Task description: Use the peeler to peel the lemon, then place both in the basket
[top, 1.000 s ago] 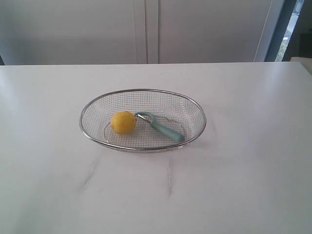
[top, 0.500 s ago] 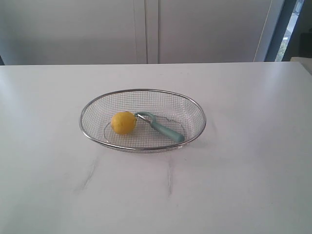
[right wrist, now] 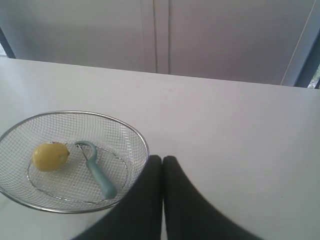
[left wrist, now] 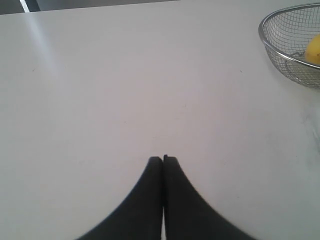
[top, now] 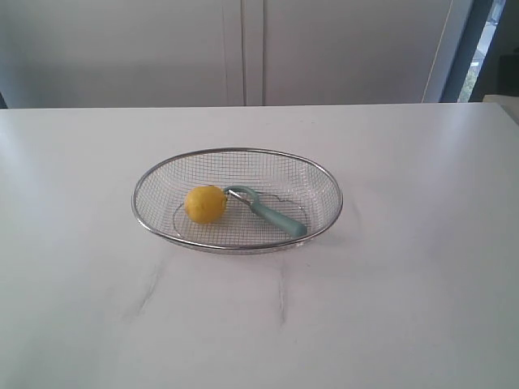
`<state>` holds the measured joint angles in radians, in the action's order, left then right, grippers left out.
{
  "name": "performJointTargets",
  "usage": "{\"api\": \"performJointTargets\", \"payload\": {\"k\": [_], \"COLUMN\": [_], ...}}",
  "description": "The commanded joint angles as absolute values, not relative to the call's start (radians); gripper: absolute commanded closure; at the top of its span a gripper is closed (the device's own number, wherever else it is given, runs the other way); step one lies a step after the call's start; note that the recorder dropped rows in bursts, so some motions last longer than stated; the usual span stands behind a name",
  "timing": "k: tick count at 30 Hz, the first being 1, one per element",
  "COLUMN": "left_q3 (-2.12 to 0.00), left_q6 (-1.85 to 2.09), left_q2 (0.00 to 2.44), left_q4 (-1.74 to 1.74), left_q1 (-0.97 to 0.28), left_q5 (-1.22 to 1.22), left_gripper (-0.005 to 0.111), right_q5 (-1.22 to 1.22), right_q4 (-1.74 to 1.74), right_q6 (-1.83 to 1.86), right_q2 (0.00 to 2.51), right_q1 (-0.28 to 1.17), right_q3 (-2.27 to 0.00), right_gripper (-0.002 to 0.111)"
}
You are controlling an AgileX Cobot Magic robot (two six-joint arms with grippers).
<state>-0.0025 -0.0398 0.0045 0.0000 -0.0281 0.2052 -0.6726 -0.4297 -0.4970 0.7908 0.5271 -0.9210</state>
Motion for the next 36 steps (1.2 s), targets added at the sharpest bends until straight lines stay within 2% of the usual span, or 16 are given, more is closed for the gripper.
{"api": "performJointTargets", "payload": {"k": [1, 22, 27, 30, 36], "left_q3": [0.0, 0.0, 0.0, 0.0, 0.0], "left_q6": [-0.046, -0.046, -0.046, -0.048, -0.048], "left_q2": [0.0, 0.0, 0.0, 0.0, 0.0], "left_q4": [0.0, 0.0, 0.0, 0.0, 0.0], "left_q1": [-0.036, -0.036, -0.036, -0.036, -0.036], "left_q5": [0.207, 0.207, 0.207, 0.207, 0.207], "left_gripper": [0.107, 0.107, 0.107, 0.107, 0.107], "right_q5": [-0.666, -0.668, -0.599, -0.327, -0.26], "right_q4": [-0.442, -0.442, -0.433, -0.423, -0.313], "right_q6": [-0.505, -0.505, -0.505, -0.505, -0.505], "right_q2": [0.785, 0.785, 0.683, 0.498, 0.211], "right_q1": [0.528, 0.528, 0.509, 0.359, 0.005], "right_q3": [-0.917, -0.917, -0.897, -0.744, -0.45], "right_gripper": [0.108, 0.108, 0.108, 0.108, 0.108]}}
